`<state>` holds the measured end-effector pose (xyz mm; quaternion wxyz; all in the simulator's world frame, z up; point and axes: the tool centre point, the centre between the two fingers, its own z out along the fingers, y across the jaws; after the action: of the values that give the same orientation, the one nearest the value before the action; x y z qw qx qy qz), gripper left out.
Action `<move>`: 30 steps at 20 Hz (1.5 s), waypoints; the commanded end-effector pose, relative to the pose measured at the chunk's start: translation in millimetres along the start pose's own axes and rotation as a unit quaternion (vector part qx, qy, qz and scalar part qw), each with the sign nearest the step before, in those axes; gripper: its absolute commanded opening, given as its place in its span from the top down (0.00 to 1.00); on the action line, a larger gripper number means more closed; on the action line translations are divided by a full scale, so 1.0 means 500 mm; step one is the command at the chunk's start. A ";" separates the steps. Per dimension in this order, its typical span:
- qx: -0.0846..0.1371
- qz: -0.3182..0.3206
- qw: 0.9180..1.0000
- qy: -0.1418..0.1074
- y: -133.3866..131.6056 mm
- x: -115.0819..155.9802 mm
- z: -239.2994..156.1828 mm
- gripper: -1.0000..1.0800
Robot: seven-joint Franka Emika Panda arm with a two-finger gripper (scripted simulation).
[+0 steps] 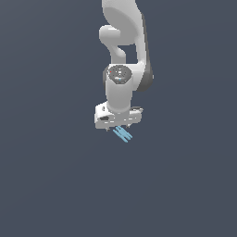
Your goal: Pick up the object and move it to a goal position.
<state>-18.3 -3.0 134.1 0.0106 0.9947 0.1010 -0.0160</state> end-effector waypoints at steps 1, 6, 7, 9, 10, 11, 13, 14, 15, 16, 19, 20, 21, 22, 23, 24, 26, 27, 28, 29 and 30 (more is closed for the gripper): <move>0.000 -0.032 0.999 0.001 -0.007 -0.006 0.018 0.04; 0.000 -0.106 0.994 0.006 -0.023 -0.020 0.057 0.04; 0.000 -0.121 0.993 0.006 -0.027 -0.024 0.065 0.04; 0.001 -0.151 0.988 0.008 -0.034 -0.030 0.080 0.04; 0.001 -0.165 0.986 0.009 -0.038 -0.033 0.087 0.04; 0.001 -0.179 0.984 0.010 -0.041 -0.036 0.094 0.04; 0.002 -0.203 0.979 0.012 -0.048 -0.042 0.106 0.04; 0.002 -0.214 0.977 0.013 -0.051 -0.045 0.111 0.04; 0.002 -0.225 0.974 0.013 -0.054 -0.047 0.116 0.04; 0.002 -0.234 0.972 0.014 -0.056 -0.050 0.120 0.04; 0.003 -0.258 0.966 0.016 -0.063 -0.056 0.132 0.04; 0.003 -0.265 0.964 0.017 -0.065 -0.058 0.135 0.04; 0.003 -0.270 0.963 0.017 -0.067 -0.059 0.137 0.04; 0.003 -0.275 0.961 0.018 -0.068 -0.060 0.140 0.04; 0.003 -0.279 0.960 0.018 -0.070 -0.062 0.141 0.04; 0.003 -0.283 0.959 0.018 -0.071 -0.062 0.143 0.04; 0.004 -0.287 0.958 0.019 -0.072 -0.064 0.145 0.04; 0.004 -0.288 0.957 0.019 -0.072 -0.064 0.146 0.04; 0.004 -0.289 0.957 0.019 -0.072 -0.064 0.146 0.04; 0.004 -0.286 0.958 0.018 -0.072 -0.064 0.145 0.04; 0.004 -0.286 0.958 0.018 -0.072 -0.064 0.146 0.04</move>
<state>-59.0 24.0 62.0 0.0000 0.9243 0.3816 -0.0005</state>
